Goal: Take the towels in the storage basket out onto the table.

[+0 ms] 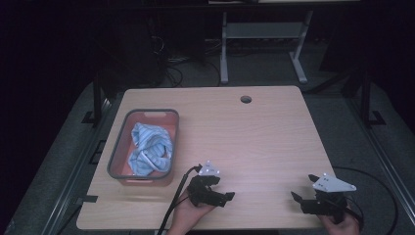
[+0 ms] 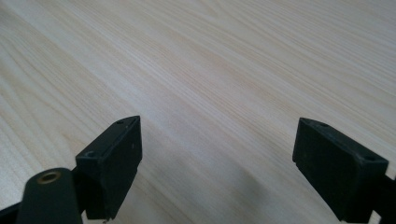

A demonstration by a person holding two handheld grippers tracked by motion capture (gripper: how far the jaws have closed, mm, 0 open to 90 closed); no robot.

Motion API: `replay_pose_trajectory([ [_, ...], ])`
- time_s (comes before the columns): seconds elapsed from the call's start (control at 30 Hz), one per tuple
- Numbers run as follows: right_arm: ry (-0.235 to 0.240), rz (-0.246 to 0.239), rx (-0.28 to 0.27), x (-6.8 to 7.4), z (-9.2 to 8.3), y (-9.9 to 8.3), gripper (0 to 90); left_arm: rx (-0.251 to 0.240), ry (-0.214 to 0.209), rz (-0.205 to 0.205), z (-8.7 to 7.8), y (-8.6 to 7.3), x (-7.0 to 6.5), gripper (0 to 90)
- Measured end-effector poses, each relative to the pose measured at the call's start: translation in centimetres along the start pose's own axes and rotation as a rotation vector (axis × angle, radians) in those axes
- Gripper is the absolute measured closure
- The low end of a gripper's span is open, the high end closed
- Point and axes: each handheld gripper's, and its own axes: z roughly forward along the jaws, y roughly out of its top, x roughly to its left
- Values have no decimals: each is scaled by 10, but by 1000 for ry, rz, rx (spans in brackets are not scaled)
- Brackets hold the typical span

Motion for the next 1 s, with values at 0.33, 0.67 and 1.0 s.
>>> replay_pose_trajectory([
  [0.33,2,-7,-4,1,0,1,152,3,-3,8,0,1,0,233],
  [0.67,0,-7,-5,1,1,3,152,-30,-11,12,-5,16,-2,235],
  [1.0,-7,2,-21,2,-4,5,152,-25,-26,39,-13,49,0,253],
])
